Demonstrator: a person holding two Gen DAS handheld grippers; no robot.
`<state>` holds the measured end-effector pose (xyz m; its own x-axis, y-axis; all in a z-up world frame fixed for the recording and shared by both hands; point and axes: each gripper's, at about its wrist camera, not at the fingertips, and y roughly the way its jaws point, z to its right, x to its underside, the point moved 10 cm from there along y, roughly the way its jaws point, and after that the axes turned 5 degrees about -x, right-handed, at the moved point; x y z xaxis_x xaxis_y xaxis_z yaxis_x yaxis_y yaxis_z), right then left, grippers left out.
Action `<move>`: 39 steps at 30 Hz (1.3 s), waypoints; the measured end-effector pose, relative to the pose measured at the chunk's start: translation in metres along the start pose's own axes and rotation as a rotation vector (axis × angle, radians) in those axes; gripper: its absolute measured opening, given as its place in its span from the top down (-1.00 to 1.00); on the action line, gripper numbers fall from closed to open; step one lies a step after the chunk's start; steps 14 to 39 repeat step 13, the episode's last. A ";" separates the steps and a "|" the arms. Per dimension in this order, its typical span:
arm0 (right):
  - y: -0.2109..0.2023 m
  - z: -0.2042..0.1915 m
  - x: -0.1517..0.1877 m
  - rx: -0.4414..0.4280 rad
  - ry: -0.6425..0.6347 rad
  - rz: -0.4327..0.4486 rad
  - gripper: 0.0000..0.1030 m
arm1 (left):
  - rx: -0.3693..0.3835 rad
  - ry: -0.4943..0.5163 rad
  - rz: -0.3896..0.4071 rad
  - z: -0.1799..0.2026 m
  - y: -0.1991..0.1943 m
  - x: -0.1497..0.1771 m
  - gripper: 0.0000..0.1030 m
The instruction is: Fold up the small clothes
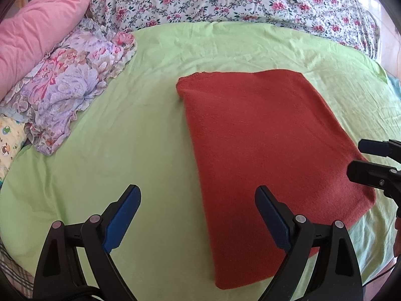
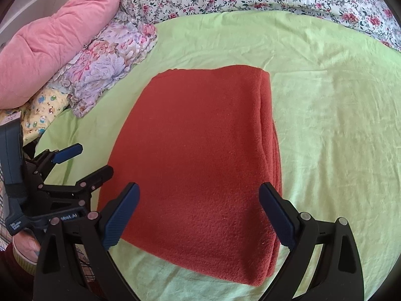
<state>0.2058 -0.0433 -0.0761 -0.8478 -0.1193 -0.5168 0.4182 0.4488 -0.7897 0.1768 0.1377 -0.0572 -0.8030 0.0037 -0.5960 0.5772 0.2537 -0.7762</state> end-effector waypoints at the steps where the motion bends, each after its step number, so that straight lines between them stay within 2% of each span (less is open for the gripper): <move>1: -0.001 0.002 0.002 0.000 0.004 0.001 -0.86 | -0.002 -0.006 -0.002 -0.003 0.001 0.000 -0.81; 6: -0.001 0.007 0.001 0.001 0.010 0.007 -0.86 | 0.005 -0.035 -0.012 -0.009 0.000 -0.001 -0.81; 39: -0.004 0.011 0.000 0.001 0.013 0.017 -0.86 | 0.010 -0.022 -0.008 -0.003 -0.004 -0.004 -0.81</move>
